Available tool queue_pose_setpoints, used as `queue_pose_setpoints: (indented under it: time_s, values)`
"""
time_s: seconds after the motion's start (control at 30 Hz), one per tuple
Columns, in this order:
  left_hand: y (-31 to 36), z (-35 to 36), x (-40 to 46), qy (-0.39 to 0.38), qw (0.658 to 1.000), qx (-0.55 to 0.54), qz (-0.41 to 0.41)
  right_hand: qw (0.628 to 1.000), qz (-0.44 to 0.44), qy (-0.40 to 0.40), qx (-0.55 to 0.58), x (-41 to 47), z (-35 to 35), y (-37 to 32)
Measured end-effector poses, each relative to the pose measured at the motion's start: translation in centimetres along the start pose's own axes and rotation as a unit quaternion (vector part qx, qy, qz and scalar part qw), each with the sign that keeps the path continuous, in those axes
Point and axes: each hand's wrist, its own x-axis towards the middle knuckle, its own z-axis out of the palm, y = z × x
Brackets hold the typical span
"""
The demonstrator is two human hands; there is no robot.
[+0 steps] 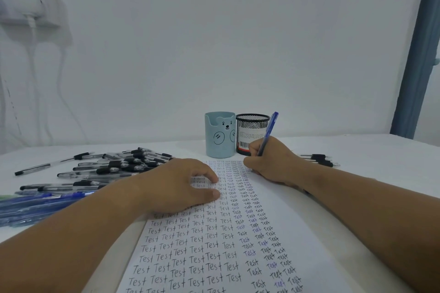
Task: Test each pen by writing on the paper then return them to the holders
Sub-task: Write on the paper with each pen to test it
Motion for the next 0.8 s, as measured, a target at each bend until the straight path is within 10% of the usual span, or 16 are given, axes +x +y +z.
queue_pose_setpoints:
  time_s: [0.8]
  values:
    - [-0.2,0.1,0.0,-0.002,1.0,-0.009,0.002,0.996,-0.012,0.028,0.082,-0.4,-1.0,-1.5]
